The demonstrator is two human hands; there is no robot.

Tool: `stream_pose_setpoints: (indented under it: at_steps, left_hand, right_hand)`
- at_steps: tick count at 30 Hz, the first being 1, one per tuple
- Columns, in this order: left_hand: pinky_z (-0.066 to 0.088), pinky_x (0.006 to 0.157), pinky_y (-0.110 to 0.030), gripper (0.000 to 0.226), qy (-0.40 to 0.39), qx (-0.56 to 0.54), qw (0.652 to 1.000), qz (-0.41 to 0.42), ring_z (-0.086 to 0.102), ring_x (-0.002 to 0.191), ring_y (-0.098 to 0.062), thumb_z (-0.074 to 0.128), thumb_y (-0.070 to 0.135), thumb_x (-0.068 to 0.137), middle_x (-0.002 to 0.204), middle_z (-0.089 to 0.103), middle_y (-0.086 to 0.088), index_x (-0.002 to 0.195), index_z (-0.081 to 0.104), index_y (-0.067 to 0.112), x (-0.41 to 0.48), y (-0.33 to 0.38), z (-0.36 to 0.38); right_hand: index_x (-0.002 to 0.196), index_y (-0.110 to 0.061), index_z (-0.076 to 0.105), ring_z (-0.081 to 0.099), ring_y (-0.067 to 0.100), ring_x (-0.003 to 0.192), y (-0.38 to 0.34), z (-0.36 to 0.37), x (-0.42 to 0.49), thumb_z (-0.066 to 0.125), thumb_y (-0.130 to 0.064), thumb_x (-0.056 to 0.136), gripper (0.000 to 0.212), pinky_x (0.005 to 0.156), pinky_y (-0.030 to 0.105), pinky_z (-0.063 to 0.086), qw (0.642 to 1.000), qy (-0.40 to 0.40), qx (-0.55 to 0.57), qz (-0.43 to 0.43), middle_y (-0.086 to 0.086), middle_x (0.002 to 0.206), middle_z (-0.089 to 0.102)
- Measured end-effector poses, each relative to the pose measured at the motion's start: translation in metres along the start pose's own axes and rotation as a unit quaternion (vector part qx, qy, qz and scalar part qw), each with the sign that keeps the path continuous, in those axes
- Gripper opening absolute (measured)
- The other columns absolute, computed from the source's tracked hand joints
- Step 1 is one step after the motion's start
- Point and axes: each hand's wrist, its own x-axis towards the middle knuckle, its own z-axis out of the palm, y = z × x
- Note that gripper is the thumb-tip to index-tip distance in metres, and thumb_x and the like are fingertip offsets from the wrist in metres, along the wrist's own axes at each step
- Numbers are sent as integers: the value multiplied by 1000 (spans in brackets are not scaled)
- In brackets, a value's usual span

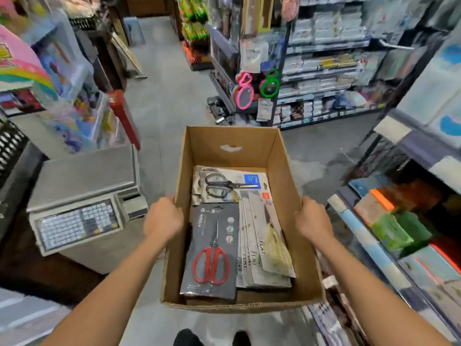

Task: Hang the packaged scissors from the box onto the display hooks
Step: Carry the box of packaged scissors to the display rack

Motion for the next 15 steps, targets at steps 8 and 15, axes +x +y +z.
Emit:
stream_pose_setpoints:
  at_steps: [8,15]
  left_hand:
    - [47,79,-38,20,-23,13,999,34,61,102,-40,50,12,86,104,67,-19,99,64,16,242,108,37]
    - [55,77,-39,14,-84,0,986,147,66,91,-39,54,15,83,93,71,-17,92,65,16,460,213,101]
  right_hand:
    - [100,-5,59,57,40,101,-42,2,223,41,-9,89,22,71,37,45,997,45,10,69,21,105,65]
    - [97,-10,55,58,39,95,-58,20,419,36,-17,88,23,69,36,44,982,84,50,163,19,102,64]
